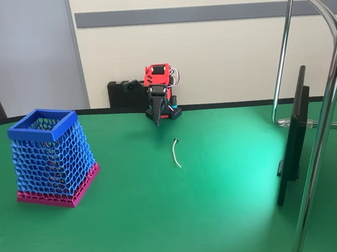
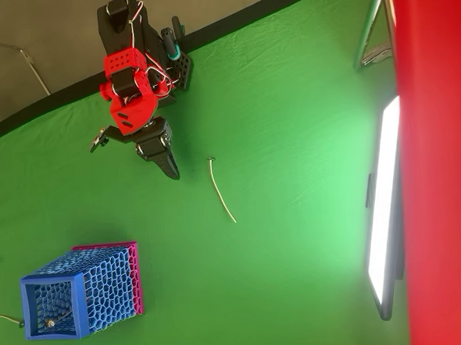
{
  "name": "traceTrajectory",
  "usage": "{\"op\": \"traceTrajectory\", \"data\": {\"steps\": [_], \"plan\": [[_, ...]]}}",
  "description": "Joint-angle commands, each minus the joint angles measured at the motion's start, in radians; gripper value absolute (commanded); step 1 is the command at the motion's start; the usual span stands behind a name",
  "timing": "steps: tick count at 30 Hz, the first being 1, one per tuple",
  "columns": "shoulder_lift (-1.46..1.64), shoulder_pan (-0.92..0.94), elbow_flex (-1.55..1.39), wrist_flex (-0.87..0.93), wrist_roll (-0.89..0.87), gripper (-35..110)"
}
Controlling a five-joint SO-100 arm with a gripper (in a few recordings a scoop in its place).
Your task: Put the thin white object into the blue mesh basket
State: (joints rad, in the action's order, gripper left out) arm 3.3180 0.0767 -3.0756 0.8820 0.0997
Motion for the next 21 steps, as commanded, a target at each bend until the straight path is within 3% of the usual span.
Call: {"op": "traceTrajectory", "data": {"steps": [1, 21], "plan": [[0.009, -0.006, -0.008, -0.011, 0.002, 1], [-0.006, -0.015, -0.005, -0.021, 0.015, 1]]}}
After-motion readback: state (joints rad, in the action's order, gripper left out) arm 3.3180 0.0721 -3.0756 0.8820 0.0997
